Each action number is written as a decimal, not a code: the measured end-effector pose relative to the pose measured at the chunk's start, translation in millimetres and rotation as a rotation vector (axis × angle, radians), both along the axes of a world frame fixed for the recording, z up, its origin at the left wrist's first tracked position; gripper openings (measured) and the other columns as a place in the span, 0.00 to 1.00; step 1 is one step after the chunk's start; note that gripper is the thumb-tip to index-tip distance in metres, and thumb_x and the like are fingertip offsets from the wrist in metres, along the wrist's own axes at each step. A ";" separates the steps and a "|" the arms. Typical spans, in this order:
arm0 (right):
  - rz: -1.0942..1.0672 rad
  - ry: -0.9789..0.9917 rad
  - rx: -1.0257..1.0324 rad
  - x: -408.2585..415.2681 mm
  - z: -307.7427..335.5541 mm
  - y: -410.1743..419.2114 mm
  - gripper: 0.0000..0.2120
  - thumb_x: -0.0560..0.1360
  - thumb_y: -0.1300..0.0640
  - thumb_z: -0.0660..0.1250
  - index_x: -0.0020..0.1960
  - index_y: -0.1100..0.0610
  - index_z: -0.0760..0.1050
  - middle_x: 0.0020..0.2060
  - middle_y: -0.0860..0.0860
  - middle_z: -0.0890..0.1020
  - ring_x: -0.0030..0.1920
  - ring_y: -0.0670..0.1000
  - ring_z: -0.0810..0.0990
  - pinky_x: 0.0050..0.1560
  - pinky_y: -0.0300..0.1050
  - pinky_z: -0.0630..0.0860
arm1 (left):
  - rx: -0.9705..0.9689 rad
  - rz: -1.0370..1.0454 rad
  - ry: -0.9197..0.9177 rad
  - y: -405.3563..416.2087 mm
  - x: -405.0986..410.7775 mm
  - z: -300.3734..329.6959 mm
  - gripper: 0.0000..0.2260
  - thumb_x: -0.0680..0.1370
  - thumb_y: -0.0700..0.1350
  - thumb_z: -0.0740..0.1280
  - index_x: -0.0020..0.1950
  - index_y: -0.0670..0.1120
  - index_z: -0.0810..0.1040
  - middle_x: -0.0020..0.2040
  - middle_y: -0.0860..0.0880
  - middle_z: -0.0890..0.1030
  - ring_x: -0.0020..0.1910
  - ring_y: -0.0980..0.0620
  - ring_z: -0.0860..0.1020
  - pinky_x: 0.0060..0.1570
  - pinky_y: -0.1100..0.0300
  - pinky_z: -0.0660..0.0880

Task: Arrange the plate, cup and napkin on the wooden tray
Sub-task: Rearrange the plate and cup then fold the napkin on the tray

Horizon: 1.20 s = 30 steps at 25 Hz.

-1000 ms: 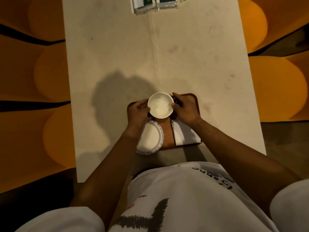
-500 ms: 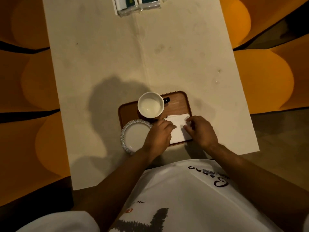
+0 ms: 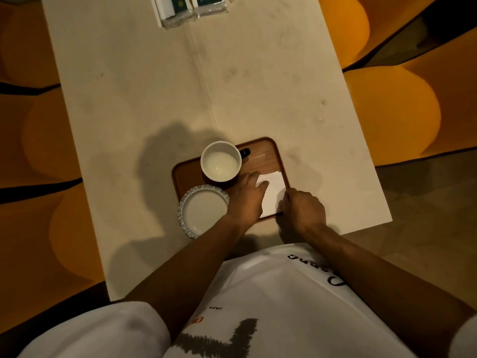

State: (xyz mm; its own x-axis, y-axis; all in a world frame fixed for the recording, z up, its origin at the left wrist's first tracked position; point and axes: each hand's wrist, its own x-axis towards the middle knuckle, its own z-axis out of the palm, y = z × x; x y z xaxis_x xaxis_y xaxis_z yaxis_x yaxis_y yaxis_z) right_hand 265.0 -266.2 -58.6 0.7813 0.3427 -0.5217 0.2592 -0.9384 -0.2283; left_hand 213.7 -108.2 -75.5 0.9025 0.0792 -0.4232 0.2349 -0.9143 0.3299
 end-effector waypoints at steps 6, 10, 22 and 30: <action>-0.002 0.022 0.094 9.8 -1.7 -1.6 0.11 0.77 0.55 0.66 0.59 0.56 0.77 0.47 0.56 0.85 0.42 0.58 0.82 0.42 0.48 0.78 | 0.037 0.040 0.042 -6.6 -11.1 1.9 0.30 0.74 0.40 0.69 0.75 0.46 0.66 0.77 0.40 0.61 0.75 0.38 0.58 0.68 0.45 0.68; -0.059 0.019 0.188 18.1 -3.4 0.5 0.11 0.79 0.58 0.64 0.60 0.55 0.78 0.50 0.55 0.85 0.46 0.57 0.82 0.46 0.47 0.78 | 0.041 0.079 0.130 -11.3 -15.4 3.5 0.34 0.75 0.47 0.69 0.78 0.46 0.59 0.78 0.39 0.56 0.76 0.36 0.56 0.71 0.44 0.65; 0.001 0.008 0.251 52.0 -24.1 27.2 0.10 0.80 0.53 0.64 0.60 0.51 0.78 0.55 0.53 0.83 0.51 0.56 0.82 0.56 0.49 0.78 | 0.112 0.178 0.103 -5.1 -22.2 3.3 0.33 0.77 0.57 0.68 0.77 0.47 0.62 0.71 0.40 0.68 0.65 0.41 0.68 0.64 0.48 0.70; 0.071 0.042 0.337 50.3 -22.7 15.8 0.13 0.78 0.54 0.66 0.62 0.54 0.76 0.57 0.55 0.79 0.52 0.56 0.79 0.54 0.42 0.72 | 0.144 0.200 0.031 -4.1 -28.7 9.4 0.32 0.75 0.59 0.69 0.75 0.47 0.65 0.72 0.39 0.67 0.66 0.40 0.68 0.63 0.48 0.71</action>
